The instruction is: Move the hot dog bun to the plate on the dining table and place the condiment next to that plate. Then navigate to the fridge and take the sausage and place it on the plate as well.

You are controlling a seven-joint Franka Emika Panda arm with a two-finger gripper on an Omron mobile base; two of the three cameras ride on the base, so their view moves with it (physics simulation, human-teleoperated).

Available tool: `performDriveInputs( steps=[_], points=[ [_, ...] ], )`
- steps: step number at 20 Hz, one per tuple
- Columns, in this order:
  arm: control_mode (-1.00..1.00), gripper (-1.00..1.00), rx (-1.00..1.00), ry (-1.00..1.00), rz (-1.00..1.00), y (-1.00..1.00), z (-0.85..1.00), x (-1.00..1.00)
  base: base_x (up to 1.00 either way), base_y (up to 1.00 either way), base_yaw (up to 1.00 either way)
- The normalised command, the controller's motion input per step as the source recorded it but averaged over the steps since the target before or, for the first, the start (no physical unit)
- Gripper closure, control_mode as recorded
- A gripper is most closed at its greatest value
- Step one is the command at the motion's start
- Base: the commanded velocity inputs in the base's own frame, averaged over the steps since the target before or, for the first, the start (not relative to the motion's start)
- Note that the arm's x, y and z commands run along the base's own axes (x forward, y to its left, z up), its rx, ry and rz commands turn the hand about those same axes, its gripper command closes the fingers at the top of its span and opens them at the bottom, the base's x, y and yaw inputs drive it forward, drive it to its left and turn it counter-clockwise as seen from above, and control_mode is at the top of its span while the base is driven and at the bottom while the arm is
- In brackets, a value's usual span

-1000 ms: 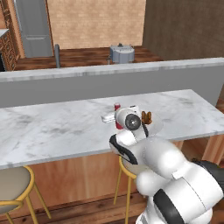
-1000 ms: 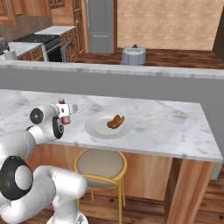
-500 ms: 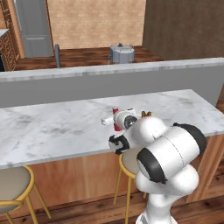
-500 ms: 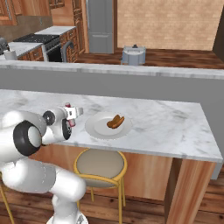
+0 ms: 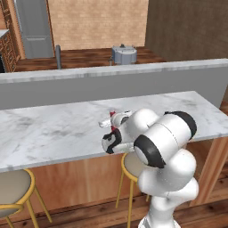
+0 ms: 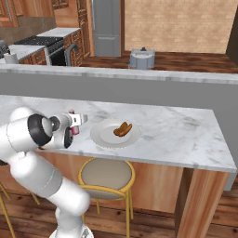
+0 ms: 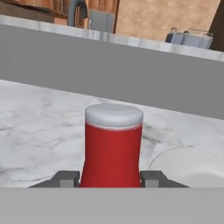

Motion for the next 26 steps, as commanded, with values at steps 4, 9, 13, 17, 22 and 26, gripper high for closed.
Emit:
performDriveInputs(
  steps=[4, 9, 13, 17, 22, 26],
  points=[
    [-1.0, 1.0, 0.0, 0.01, -0.03, 0.04, -0.18, 0.26, 0.0, 0.0, 0.0],
    [-1.0, 1.0, 0.0, 0.0, -0.06, 0.0, -0.37, 0.25, 0.0, 0.0, 0.0],
    [-1.0, 1.0, 0.0, 0.0, -0.05, 0.0, -0.35, 0.17, 0.0, 0.0, 0.0],
    [-1.0, 1.0, 0.0, 0.0, -0.05, 0.0, -0.25, 0.17, 0.0, 0.0, 0.0],
    [-1.0, 1.0, 0.0, -0.02, -0.03, 0.06, -0.23, 0.19, 0.0, 0.0, 0.0],
    [-1.0, 1.0, 0.0, -0.11, -0.01, 0.0, -0.21, 0.3, 0.0, 0.0, 0.0]
  ],
)
